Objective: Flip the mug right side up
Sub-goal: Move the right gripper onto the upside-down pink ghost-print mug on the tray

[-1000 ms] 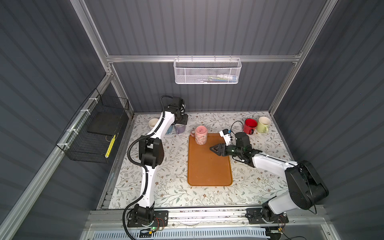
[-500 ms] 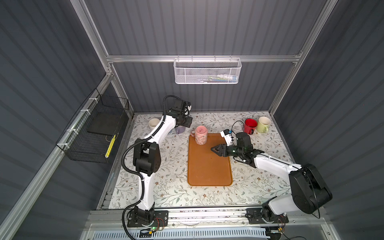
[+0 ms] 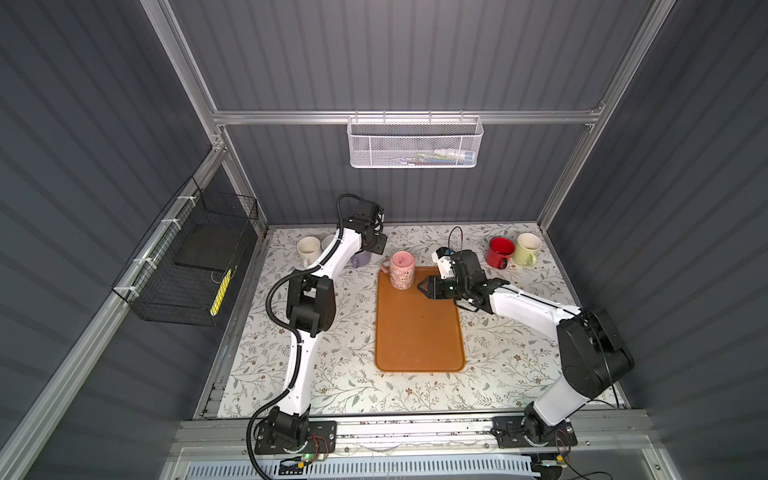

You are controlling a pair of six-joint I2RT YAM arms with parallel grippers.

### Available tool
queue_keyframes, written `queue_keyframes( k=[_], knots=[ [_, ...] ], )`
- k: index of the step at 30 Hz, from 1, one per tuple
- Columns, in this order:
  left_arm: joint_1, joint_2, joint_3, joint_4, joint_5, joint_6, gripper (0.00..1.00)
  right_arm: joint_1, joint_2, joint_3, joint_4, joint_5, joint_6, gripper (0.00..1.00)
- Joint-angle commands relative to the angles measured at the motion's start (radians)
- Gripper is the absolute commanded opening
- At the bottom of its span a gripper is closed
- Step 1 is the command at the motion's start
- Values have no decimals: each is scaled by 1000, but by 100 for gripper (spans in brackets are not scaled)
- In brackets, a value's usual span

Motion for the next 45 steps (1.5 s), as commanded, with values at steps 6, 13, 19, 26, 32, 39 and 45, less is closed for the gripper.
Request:
queue_keyframes(
  k=[6, 13, 19, 26, 32, 39, 45],
  knots=[
    [-35, 56, 77, -50, -33, 23, 59, 18, 115, 94, -49, 46, 1, 37],
    [-61, 42, 60, -47, -131, 47, 59, 18, 187, 143, -24, 39, 16, 33],
    [-59, 22, 48, -56, -208, 47, 59, 18, 226, 168, 0, 16, 27, 32],
    [-17, 46, 45, -51, -192, -19, 59, 18, 223, 172, 5, 14, 30, 32],
    [13, 68, 58, -48, -179, -58, 58, 17, 217, 172, 5, 14, 24, 32],
    [29, 87, 80, -55, -181, -86, 58, 17, 215, 169, 14, 8, 26, 32],
    [29, 55, 67, -43, -148, -109, 58, 17, 213, 164, 16, 7, 22, 31]
  ],
)
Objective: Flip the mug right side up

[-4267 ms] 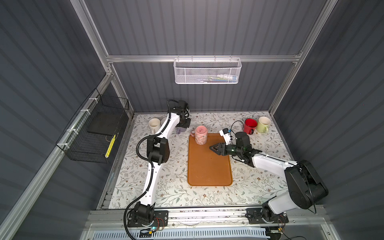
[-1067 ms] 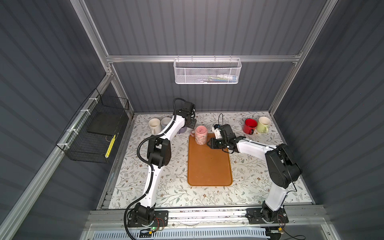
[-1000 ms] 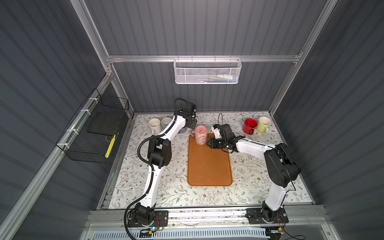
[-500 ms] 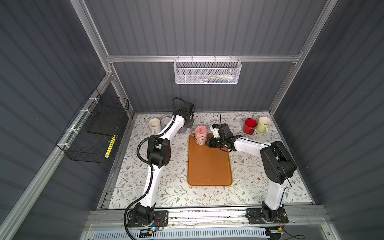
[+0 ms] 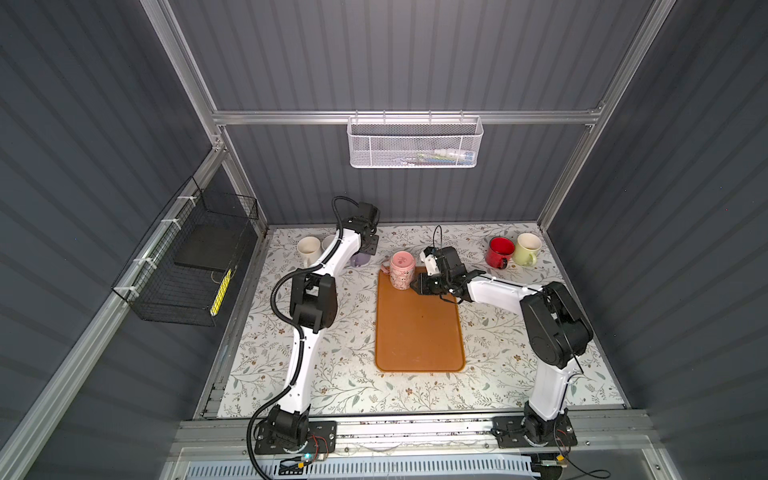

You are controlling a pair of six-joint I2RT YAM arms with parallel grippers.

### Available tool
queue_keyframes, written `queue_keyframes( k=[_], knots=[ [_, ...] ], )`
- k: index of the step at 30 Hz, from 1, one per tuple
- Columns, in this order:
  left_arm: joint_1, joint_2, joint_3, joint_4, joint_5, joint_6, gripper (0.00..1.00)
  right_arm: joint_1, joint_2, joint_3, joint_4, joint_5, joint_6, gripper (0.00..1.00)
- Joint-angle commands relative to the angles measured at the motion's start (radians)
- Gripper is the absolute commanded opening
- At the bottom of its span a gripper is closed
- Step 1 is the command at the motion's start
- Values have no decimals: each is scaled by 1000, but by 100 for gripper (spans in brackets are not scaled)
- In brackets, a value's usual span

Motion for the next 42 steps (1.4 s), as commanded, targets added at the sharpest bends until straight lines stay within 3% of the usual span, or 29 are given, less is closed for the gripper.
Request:
queue_keyframes(
  k=[1, 6, 13, 17, 23, 33, 42],
  knots=[
    [-1, -28, 1, 3, 38, -32, 58, 4, -9, 13, 6, -9, -1, 31],
    [-30, -162, -140, 118, 56, 22, 60, 4, -1, 21, 5, -4, -4, 31],
    [-47, -281, -230, 163, -9, 56, 60, 4, 18, 36, 8, -16, 4, 30],
    [-60, -313, -282, 196, 17, 59, 60, 3, 21, 37, 8, -19, 6, 30],
    [-83, -282, -304, 226, 85, 47, 59, 4, 25, 50, 4, -14, -4, 29],
    [-83, -131, -130, 139, 124, 29, 58, 2, 65, 95, 7, -7, 13, 28],
    [-83, -39, -75, 117, 151, 25, 58, -1, 84, 122, 5, 4, 12, 28]
  ],
)
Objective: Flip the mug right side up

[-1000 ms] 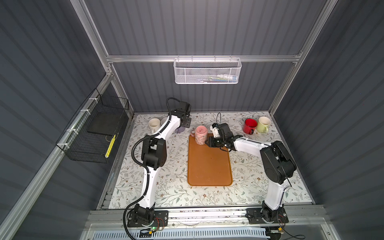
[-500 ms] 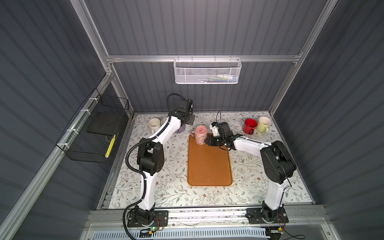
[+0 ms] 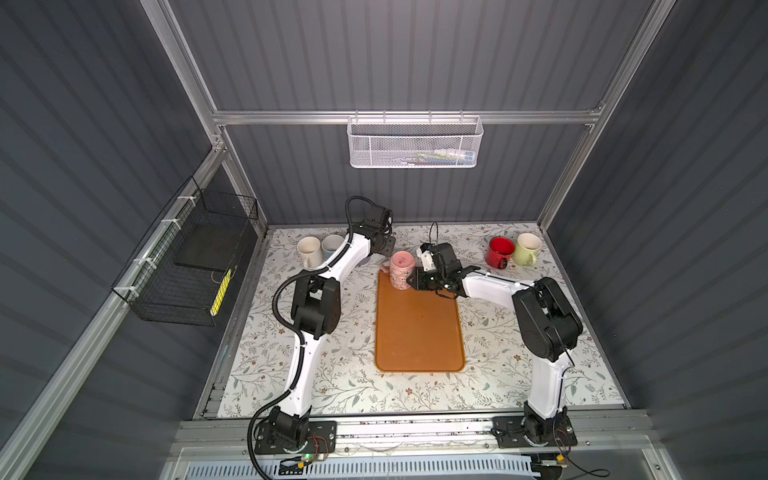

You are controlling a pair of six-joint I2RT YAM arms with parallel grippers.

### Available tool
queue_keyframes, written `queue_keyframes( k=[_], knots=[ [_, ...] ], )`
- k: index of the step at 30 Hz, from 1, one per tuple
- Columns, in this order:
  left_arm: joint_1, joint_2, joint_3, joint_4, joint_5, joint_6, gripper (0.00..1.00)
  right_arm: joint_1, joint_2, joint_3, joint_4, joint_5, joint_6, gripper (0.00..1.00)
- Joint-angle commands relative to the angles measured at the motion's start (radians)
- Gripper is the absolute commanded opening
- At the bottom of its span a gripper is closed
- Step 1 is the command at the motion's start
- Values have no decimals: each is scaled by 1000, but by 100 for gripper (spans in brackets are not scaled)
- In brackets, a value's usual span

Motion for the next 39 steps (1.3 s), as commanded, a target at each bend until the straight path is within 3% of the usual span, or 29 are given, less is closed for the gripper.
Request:
queue_keyframes(
  k=[1, 12, 39],
  knots=[
    [-5, 36, 45, -36, 30, -10, 58, -1, 13, 33, 1, 11, 5, 28],
    [-16, 45, 11, -32, 85, -7, 57, -8, 26, 47, -4, 10, 4, 27],
    [-19, -212, -363, 103, 147, -54, 56, -38, 1, 17, -42, 22, -68, 31]
  ],
)
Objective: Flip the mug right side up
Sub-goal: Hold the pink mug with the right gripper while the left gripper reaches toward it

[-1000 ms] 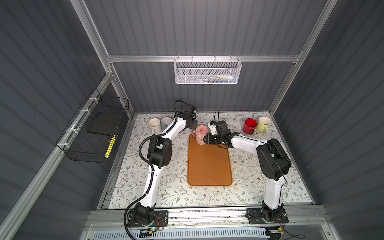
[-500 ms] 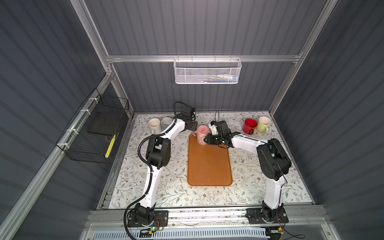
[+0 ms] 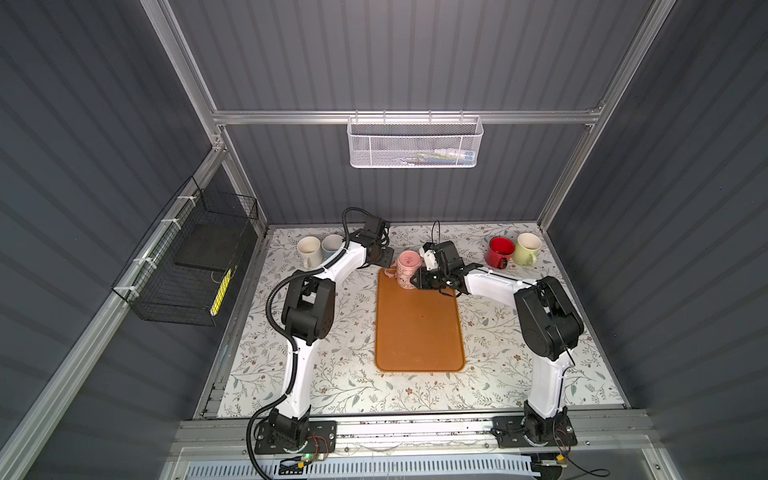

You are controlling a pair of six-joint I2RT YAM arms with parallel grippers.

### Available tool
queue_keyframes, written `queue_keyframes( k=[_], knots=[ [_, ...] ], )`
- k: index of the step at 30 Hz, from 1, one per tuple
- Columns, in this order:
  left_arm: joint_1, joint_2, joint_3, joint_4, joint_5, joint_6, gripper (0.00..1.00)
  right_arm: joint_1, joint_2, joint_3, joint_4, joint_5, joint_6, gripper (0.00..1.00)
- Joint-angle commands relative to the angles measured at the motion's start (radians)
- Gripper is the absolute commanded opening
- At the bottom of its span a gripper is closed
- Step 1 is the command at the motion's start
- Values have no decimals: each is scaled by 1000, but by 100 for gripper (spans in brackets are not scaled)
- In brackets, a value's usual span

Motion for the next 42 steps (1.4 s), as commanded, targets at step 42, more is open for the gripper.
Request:
queue_keyframes(
  k=[42],
  knots=[
    [-85, -305, -420, 116, 21, -138, 53, -55, -88, -91, 13, 31, -67, 41]
  ],
)
